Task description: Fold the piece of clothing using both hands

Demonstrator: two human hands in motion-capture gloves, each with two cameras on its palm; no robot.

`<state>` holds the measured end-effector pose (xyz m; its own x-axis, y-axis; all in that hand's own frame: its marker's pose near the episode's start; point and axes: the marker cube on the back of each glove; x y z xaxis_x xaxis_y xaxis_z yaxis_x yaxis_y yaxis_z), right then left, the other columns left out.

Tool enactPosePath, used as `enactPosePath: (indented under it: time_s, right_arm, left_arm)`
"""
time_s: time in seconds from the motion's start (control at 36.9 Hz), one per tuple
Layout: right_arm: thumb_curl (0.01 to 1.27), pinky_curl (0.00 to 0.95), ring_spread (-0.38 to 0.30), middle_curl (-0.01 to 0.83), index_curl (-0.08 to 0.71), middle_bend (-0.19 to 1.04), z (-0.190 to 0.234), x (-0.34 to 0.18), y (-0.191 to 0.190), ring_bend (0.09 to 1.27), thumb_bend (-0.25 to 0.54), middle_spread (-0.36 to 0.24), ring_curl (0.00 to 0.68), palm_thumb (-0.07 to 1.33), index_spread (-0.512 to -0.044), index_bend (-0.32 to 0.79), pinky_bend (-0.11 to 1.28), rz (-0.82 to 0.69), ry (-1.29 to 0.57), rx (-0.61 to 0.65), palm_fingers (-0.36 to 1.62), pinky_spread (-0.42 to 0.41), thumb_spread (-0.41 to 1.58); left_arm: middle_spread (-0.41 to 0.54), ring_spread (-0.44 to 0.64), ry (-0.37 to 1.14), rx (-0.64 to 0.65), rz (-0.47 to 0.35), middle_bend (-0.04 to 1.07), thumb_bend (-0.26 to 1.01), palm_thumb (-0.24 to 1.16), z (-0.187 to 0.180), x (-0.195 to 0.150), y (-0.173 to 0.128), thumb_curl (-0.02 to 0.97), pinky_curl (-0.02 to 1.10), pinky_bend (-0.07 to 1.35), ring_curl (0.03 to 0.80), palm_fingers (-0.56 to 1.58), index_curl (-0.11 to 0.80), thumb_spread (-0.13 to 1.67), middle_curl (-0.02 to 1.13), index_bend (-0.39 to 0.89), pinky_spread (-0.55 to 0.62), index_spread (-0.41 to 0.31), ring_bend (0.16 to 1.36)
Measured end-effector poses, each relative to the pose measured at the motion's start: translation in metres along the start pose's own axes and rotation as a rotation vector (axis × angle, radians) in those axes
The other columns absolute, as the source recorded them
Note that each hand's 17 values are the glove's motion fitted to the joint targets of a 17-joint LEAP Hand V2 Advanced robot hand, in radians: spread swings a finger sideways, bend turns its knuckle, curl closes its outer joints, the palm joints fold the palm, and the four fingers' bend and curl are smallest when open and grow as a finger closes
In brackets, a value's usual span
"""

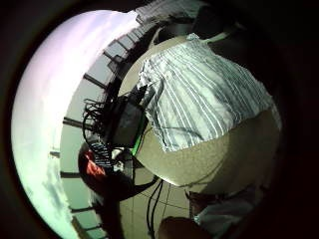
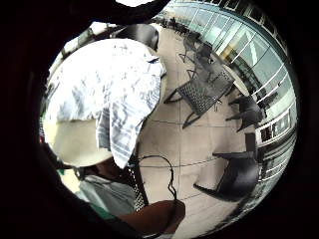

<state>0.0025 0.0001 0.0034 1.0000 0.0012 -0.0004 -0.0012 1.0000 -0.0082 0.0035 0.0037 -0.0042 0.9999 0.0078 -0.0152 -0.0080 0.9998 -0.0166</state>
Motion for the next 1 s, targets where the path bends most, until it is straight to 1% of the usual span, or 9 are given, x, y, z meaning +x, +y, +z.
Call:
enactPosePath:
  time_s: [0.03, 0.08, 0.16, 0.24, 0.35, 0.57, 0.71, 0.84, 1.0]
  right_arm:
    - [0.02, 0.089, 0.056, 0.038, 0.058, 0.18, 0.0, 0.0, 0.0, 0.21, 0.069, -0.023, 0.025, 0.12, -0.211, 0.21, 0.4, 0.0, -0.001, -0.001, 0.27, 0.116, 0.42]
    - [0.03, 0.124, 0.072, 0.058, 0.092, 0.18, 0.0, 0.0, 0.0, 0.21, 0.069, -0.029, 0.048, 0.13, -0.263, 0.21, 0.42, -0.001, -0.005, -0.003, 0.26, 0.146, 0.56]
    - [0.05, 0.162, 0.091, 0.084, 0.134, 0.17, 0.002, 0.0, -0.001, 0.21, 0.062, -0.035, 0.073, 0.14, -0.318, 0.2, 0.44, -0.005, -0.014, -0.001, 0.24, 0.178, 0.72]
    - [0.07, 0.187, 0.108, 0.105, 0.163, 0.17, 0.002, -0.002, -0.002, 0.21, 0.053, -0.039, 0.09, 0.15, -0.355, 0.19, 0.45, -0.004, -0.027, -0.001, 0.23, 0.2, 0.84]
    - [0.08, 0.209, 0.123, 0.13, 0.193, 0.17, 0.004, 0.002, -0.002, 0.21, 0.038, -0.043, 0.108, 0.15, -0.386, 0.19, 0.46, 0.002, 0.001, -0.01, 0.22, 0.219, 0.95]
    - [0.12, 0.239, 0.139, 0.175, 0.235, 0.19, 0.017, 0.003, -0.002, 0.21, 0.016, -0.047, 0.136, 0.18, -0.414, 0.17, 0.45, -0.018, 0.046, -0.09, 0.21, 0.237, 1.07]
    - [0.15, 0.257, 0.144, 0.202, 0.244, 0.2, 0.058, 0.004, -0.002, 0.21, 0.008, -0.05, 0.152, 0.21, -0.416, 0.14, 0.45, -0.04, 0.129, -0.208, 0.18, 0.24, 1.09]
    - [0.18, 0.281, 0.149, 0.225, 0.232, 0.19, 0.11, 0.004, 0.002, 0.23, -0.001, -0.036, 0.174, 0.26, -0.403, 0.1, 0.48, -0.049, 0.217, -0.378, 0.13, 0.243, 1.07]
    - [0.21, 0.308, 0.161, 0.246, 0.201, 0.2, 0.153, 0.01, 0.003, 0.28, -0.012, -0.016, 0.196, 0.3, -0.392, 0.07, 0.54, -0.039, 0.263, -0.486, 0.06, 0.245, 1.03]
  left_arm:
    - [0.006, 0.1, 0.001, -0.003, 0.001, 0.18, 0.15, 0.22, 0.0, 0.0, 0.0, 0.038, 0.08, 0.44, 0.087, 0.48, 0.029, 0.46, 0.04, 0.11, 0.16, -0.027, 0.45]
    - [0.007, 0.13, 0.003, -0.009, 0.0, 0.17, 0.17, 0.25, 0.0, 0.001, 0.001, 0.054, 0.12, 0.48, 0.133, 0.46, 0.048, 0.62, 0.08, 0.11, 0.2, -0.033, 0.49]
    - [0.009, 0.16, 0.003, -0.015, -0.005, 0.18, 0.18, 0.26, 0.002, 0.002, 0.001, 0.076, 0.16, 0.52, 0.177, 0.42, 0.072, 0.81, 0.12, 0.12, 0.25, -0.041, 0.52]
    - [0.01, 0.17, 0.008, -0.012, -0.001, 0.18, 0.18, 0.27, 0.004, 0.003, 0.0, 0.095, 0.18, 0.54, 0.2, 0.4, 0.094, 0.96, 0.15, 0.12, 0.29, -0.045, 0.54]
    - [0.011, 0.19, -0.012, -0.007, 0.005, 0.18, 0.17, 0.27, 0.002, 0.001, -0.002, 0.118, 0.2, 0.56, 0.219, 0.38, 0.119, 1.09, 0.18, 0.13, 0.32, -0.049, 0.56]
    - [0.012, 0.2, -0.032, -0.029, -0.006, 0.19, 0.15, 0.27, -0.005, 0.0, 0.006, 0.156, 0.22, 0.59, 0.242, 0.36, 0.16, 1.23, 0.22, 0.13, 0.36, -0.053, 0.59]
    - [0.012, 0.21, -0.075, -0.034, -0.04, 0.19, 0.13, 0.27, 0.001, -0.01, 0.01, 0.178, 0.23, 0.6, 0.252, 0.34, 0.181, 1.25, 0.24, 0.13, 0.37, -0.054, 0.6]
    - [0.016, 0.21, -0.133, -0.108, -0.097, 0.19, 0.09, 0.28, 0.027, -0.026, 0.011, 0.209, 0.25, 0.63, 0.262, 0.33, 0.19, 1.2, 0.26, 0.11, 0.37, -0.048, 0.61]
    - [0.029, 0.21, -0.114, -0.226, -0.115, 0.18, 0.05, 0.31, 0.065, -0.038, 0.01, 0.25, 0.27, 0.68, 0.276, 0.3, 0.188, 1.11, 0.28, 0.1, 0.35, -0.013, 0.64]
